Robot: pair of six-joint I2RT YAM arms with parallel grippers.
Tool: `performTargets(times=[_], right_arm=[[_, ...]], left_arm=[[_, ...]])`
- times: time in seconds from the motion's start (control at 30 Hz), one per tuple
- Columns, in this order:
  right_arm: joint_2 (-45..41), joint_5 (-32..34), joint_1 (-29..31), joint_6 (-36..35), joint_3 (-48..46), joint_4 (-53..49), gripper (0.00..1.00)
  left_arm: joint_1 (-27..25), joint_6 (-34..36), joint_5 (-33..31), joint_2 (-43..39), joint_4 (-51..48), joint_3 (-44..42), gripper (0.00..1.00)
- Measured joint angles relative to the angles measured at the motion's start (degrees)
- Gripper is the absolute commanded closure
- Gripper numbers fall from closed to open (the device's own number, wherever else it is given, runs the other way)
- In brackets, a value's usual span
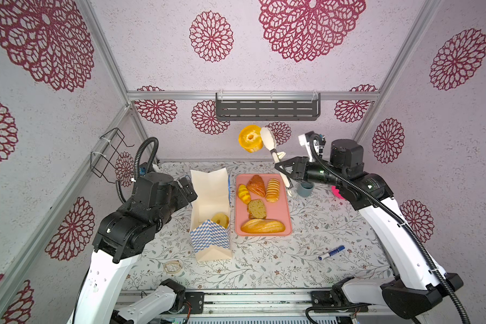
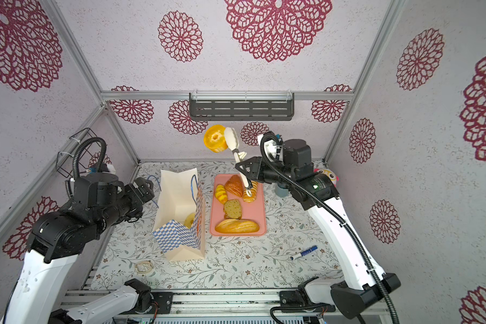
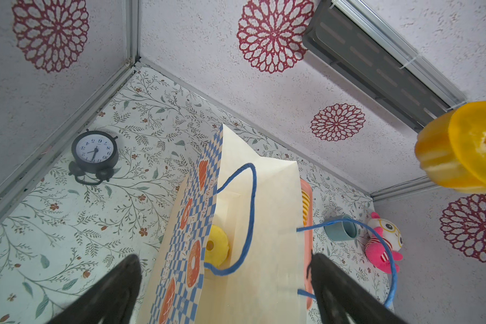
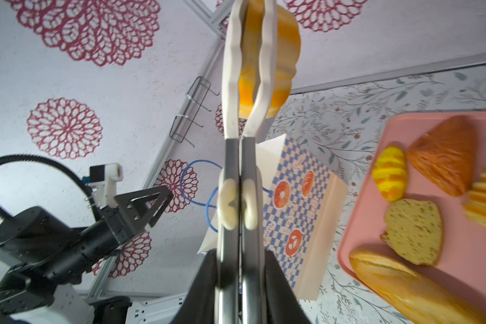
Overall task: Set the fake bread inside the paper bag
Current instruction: 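Lift the yellow donut with the tongs and swing it toward the bag, then lower the donut into the bag opening and open the tongs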
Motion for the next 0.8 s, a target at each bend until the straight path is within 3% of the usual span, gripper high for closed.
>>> performTargets(times=[0.27,0.57,0.73,0.8], right_arm=[[4.57,0.24,12.11,1.2,3.78,0.81,1.0],[6.47,1.44,16.65,1.16,0.31,-0.11,1.0],[7.85,1.44,17.18,1.16,-0.11,-1.03,0.79],[8.15,1.44,17.22,1.16,-0.2,-1.25,0.76]], left_arm=[[0.0,-1.22,-1.01,-1.36,0.0,-1.9,0.03],[0.0,-2.36,-1.75,-3.17,-0.11,-2.03,0.03],[0.0,-2.49,-1.84,-3.19,-0.11,-2.03,0.03],[0.0,-2.49,-1.86,-3.19,-0.11,-2.05,0.03]])
